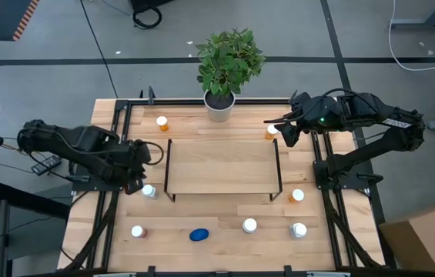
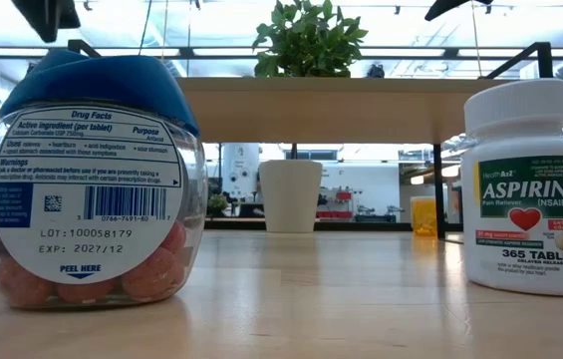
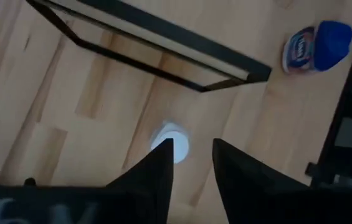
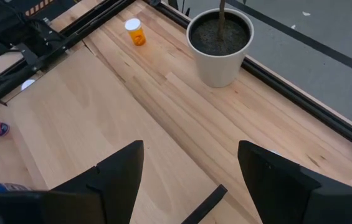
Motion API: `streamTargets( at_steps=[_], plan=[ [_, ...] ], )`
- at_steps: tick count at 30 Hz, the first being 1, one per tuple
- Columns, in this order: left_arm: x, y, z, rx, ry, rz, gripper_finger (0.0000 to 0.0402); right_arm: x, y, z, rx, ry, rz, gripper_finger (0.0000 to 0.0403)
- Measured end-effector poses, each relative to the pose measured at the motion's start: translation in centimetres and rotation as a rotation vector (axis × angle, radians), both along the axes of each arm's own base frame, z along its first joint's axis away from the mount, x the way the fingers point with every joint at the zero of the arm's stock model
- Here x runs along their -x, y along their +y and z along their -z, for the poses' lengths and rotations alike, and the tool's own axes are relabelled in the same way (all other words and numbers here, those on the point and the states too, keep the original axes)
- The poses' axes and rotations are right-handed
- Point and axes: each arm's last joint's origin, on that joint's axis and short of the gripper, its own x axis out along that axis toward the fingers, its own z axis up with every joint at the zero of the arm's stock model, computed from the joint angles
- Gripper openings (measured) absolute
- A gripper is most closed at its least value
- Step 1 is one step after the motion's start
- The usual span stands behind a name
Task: Pick and place medicine bottles onto shelf by color
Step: Put the top left white and blue pill bottle on the shelf
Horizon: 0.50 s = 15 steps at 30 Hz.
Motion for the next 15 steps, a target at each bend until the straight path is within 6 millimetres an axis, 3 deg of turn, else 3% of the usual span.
streamTargets(
  at_steps=[8, 15],
  plan=[
    [0.4, -1.4, 6.0, -0.034, 0.163, 0.041, 0.0237, 0.0, 0.0, 0.0, -0.005, -0.003, 0.004, 0.0269],
    [0.0, -3.1, 10.0, -0.021, 0.101, 0.148, 0.0335, 0.0, 0.0, 0.0, -0.010, -0.005, 0.007, 0.0269]
  ],
)
